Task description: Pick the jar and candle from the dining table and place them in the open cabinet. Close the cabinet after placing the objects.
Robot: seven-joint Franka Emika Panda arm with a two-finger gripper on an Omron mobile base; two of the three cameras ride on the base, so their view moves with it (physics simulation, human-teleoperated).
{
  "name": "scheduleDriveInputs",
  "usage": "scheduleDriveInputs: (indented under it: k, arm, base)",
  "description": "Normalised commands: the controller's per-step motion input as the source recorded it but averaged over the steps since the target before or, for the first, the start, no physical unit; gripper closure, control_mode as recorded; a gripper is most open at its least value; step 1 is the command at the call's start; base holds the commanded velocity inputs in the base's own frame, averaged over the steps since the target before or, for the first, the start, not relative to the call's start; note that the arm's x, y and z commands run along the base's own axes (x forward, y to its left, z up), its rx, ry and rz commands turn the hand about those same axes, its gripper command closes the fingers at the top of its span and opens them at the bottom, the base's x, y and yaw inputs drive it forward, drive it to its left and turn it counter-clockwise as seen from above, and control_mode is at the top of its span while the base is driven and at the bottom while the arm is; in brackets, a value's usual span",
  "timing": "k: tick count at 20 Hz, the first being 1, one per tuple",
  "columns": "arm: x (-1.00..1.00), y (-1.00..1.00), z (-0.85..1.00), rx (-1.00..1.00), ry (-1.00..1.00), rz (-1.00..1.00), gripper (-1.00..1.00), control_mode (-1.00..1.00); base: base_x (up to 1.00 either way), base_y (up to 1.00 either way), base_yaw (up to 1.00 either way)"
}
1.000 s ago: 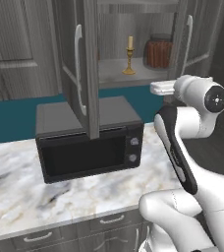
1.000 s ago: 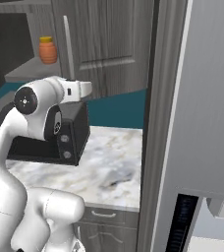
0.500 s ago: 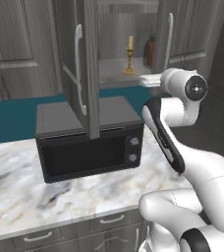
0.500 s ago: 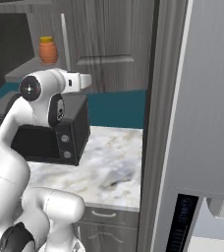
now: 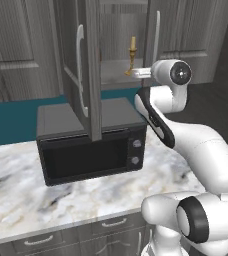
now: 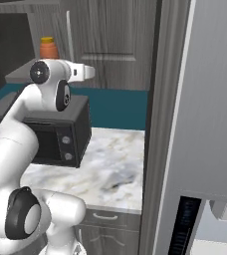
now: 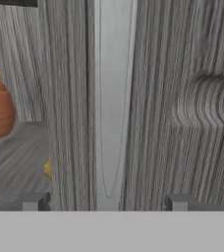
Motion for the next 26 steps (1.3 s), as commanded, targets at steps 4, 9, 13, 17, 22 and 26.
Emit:
scheduleDriveInputs:
  k: [4,9,13,17,22,26]
  arm:
    - [0.67,0.00,-0.15,0.00,0.00,0.00,-1.00,-1.00]
    - [0.49,0.00,-0.16,0.00,0.00,0.00,-1.00,-1.00]
    - [0.07,0.00,-0.07,0.00,0.00,0.00,-1.00,-1.00]
    - [-0.05,-0.02,0.00,0.00,0.00,0.02,-1.00,-1.00]
    - [-0.26,0.00,0.00,0.00,0.00,0.08,-1.00,-1.00]
    - [-0.48,0.00,0.00,0.00,0.00,0.11,-1.00,-1.00]
  base:
    - [0.00,0.00,0.00]
    - [0.00,0.00,0.00]
    - [0.00,0.00,0.00]
    - [0.00,0.00,0.00]
    - [0.00,0.00,0.00]
    - [0.00,0.00,0.00]
